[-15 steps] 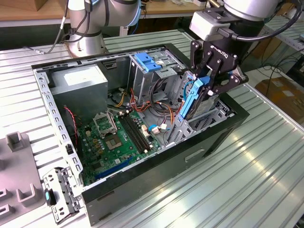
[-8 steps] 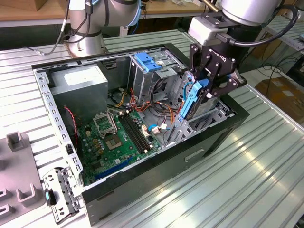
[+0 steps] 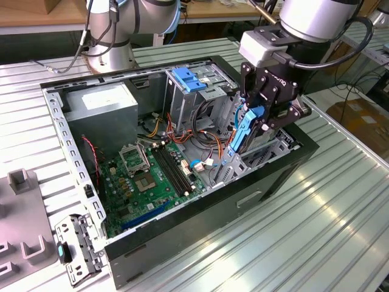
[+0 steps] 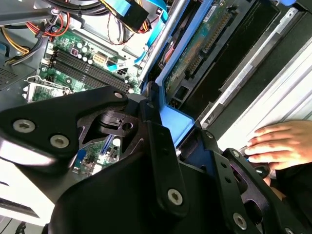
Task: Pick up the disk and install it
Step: 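Insert the disk into the insertion slot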
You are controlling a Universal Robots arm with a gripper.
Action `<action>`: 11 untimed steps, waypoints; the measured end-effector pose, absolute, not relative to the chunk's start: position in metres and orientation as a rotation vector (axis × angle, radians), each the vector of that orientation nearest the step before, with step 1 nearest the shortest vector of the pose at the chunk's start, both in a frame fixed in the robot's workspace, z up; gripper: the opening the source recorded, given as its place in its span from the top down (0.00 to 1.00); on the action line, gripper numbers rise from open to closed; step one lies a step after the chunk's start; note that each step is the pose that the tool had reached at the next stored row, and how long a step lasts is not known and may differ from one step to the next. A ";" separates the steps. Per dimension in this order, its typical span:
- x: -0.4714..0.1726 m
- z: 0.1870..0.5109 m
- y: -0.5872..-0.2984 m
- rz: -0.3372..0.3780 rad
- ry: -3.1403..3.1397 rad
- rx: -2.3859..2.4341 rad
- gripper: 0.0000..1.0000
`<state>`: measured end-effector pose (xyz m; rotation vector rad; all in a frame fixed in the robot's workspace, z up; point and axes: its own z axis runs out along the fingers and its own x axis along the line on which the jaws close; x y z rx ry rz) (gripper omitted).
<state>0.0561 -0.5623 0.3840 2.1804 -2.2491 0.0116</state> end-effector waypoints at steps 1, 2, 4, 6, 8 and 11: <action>0.056 0.382 -0.562 0.011 -2.249 2.180 0.63; 0.056 0.380 -0.563 0.011 -2.249 2.180 0.63; 0.056 0.378 -0.563 0.011 -2.249 2.180 0.63; 0.056 0.374 -0.563 0.011 -2.249 2.180 0.63; 0.056 0.372 -0.563 0.011 -2.249 2.180 0.63; 0.056 0.372 -0.563 0.011 -2.249 2.180 0.63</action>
